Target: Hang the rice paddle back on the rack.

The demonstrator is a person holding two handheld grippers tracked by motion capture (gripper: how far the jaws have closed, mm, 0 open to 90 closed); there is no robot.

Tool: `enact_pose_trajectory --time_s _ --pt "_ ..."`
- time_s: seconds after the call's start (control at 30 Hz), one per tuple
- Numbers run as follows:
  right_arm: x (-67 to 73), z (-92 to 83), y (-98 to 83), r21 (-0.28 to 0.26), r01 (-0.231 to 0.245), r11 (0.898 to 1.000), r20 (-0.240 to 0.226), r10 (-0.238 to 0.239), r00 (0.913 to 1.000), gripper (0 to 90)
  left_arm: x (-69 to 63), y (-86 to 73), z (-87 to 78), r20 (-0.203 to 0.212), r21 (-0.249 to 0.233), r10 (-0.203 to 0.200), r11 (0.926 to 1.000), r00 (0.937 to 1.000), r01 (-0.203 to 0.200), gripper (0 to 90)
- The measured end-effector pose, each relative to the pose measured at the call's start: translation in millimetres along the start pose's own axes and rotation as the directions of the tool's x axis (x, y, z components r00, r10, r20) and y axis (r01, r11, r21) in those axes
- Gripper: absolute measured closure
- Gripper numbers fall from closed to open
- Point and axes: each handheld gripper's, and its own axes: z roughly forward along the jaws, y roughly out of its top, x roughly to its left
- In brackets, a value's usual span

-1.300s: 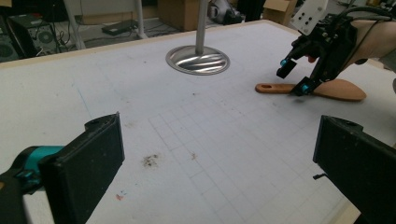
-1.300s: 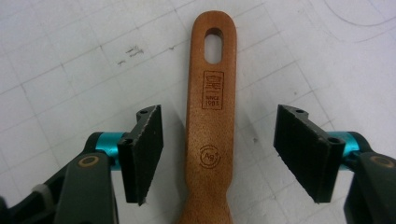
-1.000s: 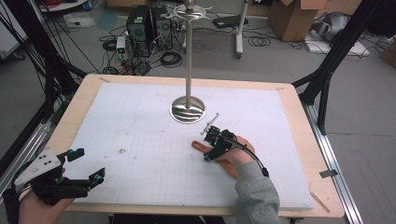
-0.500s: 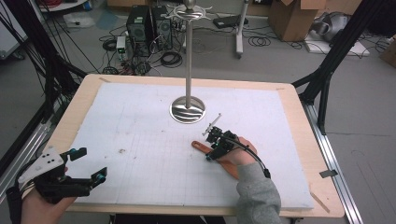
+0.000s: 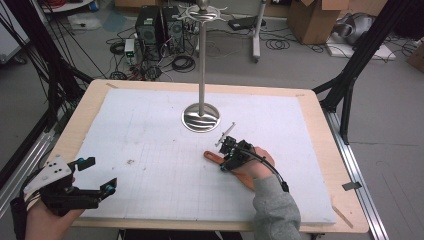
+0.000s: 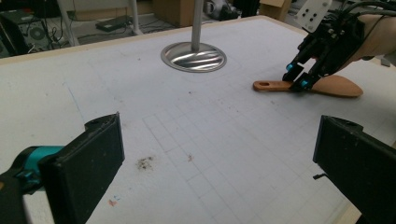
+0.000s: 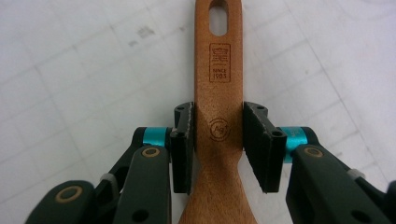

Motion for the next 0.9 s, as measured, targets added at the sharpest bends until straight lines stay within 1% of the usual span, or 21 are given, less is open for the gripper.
enact_pose_trajectory --time_s 0.03,0.07,0.2,0.33,0.4,0.47,0.53,0.57,0.63,0.77,0.83,0.87,0.9 --pt "0.5 -1.3 -0.2 -0.024 -0.005 1.000 -0.008 0.004 1.0000 64.5 0.0 0.4 0.5 0.000 -0.001 0.000 1.0000 1.0000 0.000 2.4" --pt "0.2 -2.4 -0.5 -0.038 -0.005 0.999 -0.006 0.004 1.0000 64.5 0.2 0.8 0.9 0.003 -0.001 0.002 1.0000 1.0000 -0.002 2.4" --pt "0.5 -8.6 -4.1 -0.077 -0.010 0.997 -0.001 0.010 0.9999 64.5 -0.7 3.2 5.9 0.014 -0.001 0.006 1.0000 0.9999 -0.006 2.3" --pt "-0.4 -17.7 -10.0 -0.140 -0.029 0.990 0.011 0.031 0.9995 64.5 -2.0 5.5 12.0 0.028 0.000 0.010 1.0000 0.9996 -0.010 2.4" --pt "-1.6 -22.0 -13.7 -0.174 -0.035 0.984 0.004 0.037 0.9993 64.5 -1.7 6.7 14.2 0.035 0.000 0.013 0.9999 0.9993 -0.013 2.4" --pt "-3.1 -27.5 -17.3 -0.213 -0.049 0.976 -0.002 0.050 0.9988 64.5 -1.2 7.8 15.4 0.035 -0.002 0.013 0.9999 0.9993 -0.012 2.4" --pt "-4.0 -33.4 -20.8 -0.255 -0.068 0.964 -0.010 0.068 0.9976 64.5 -0.3 9.1 16.5 0.040 -0.004 0.015 0.9999 0.9991 -0.014 2.4" --pt "-3.6 -36.2 -22.7 -0.270 -0.085 0.959 -0.016 0.084 0.9963 64.6 -0.2 9.7 17.1 0.041 -0.007 0.013 0.9999 0.9991 -0.012 2.4" --pt "-4.6 -40.2 -26.6 -0.304 -0.075 0.950 -0.024 0.071 0.9971 64.5 0.3 11.0 18.1 0.044 -0.009 0.013 0.9999 0.9989 -0.012 2.4" --pt "-5.1 -45.7 -33.1 -0.346 -0.080 0.935 -0.036 0.071 0.9968 64.6 0.6 14.2 20.5 0.051 -0.021 0.015 0.9997 0.9986 -0.014 2.4" --pt "-5.7 -49.0 -36.6 -0.372 -0.085 0.924 -0.041 0.075 0.9963 64.5 1.7 15.8 20.3 0.053 -0.021 0.019 0.9996 0.9984 -0.018 2.4" --pt "-5.8 -51.0 -38.6 -0.386 -0.088 0.918 -0.055 0.072 0.9959 64.5 2.6 16.6 19.6 0.049 -0.026 0.018 0.9995 0.9987 -0.016 2.3" --pt "-6.4 -52.6 -40.7 -0.408 -0.083 0.909 -0.072 0.058 0.9957 64.5 3.7 17.1 18.7 0.050 -0.029 0.018 0.9995 0.9986 -0.017 2.4"
